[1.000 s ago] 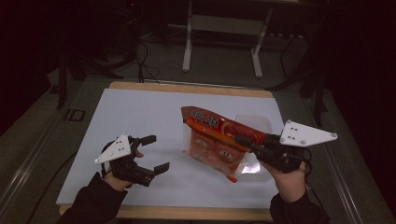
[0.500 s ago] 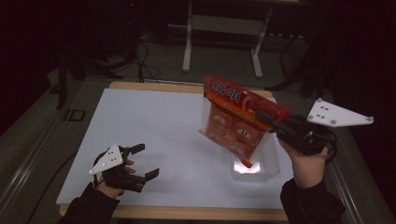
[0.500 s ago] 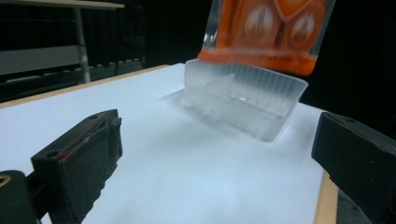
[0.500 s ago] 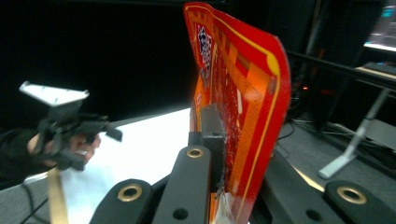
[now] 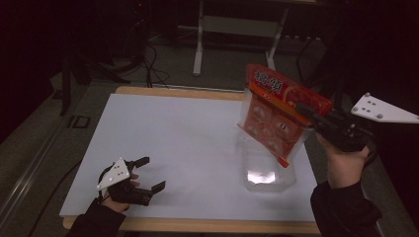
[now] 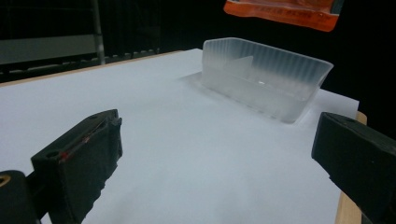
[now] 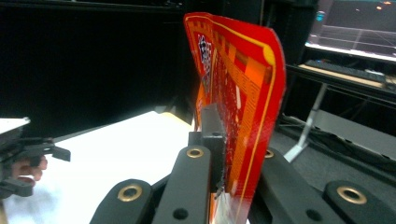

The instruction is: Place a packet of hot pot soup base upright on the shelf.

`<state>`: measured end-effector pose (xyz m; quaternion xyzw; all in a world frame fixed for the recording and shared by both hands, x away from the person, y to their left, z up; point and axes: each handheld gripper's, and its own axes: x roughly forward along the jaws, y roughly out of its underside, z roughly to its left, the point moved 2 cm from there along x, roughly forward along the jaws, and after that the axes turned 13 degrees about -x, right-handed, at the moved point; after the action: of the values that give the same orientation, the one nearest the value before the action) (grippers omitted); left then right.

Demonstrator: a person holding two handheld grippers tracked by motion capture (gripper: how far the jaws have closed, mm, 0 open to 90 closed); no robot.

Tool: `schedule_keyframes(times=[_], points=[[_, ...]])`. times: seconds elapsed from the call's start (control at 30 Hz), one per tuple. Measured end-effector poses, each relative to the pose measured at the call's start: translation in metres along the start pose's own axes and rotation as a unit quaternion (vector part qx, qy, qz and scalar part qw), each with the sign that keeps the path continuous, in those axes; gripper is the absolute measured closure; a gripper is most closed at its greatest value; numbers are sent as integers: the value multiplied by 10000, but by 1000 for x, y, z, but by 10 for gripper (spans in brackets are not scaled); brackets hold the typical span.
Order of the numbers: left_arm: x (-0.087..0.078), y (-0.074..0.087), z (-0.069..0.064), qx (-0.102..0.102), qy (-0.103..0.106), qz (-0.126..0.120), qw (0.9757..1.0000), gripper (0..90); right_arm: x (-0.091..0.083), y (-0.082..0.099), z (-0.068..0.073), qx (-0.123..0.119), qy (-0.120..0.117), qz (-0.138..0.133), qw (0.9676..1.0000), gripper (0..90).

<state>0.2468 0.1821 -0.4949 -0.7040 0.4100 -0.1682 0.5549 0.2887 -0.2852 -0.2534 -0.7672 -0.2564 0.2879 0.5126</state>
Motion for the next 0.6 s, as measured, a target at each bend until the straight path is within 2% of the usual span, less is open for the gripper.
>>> schedule_keyframes(times=[0.1, 0.27, 0.6], points=[[-1, 1, 2, -75, 14, -50, 10000, 20, -1, 8, -5, 40, 87, 84, 9999, 900], [-2, 2, 3, -76, -18, -100, 9999, 21, -2, 24, -10, 122, 145, 213, 9996, 900], [0, 6, 6, -113, -23, -16, 9999, 20, 4, 58, -10, 337, 67, 363, 9988, 900]])
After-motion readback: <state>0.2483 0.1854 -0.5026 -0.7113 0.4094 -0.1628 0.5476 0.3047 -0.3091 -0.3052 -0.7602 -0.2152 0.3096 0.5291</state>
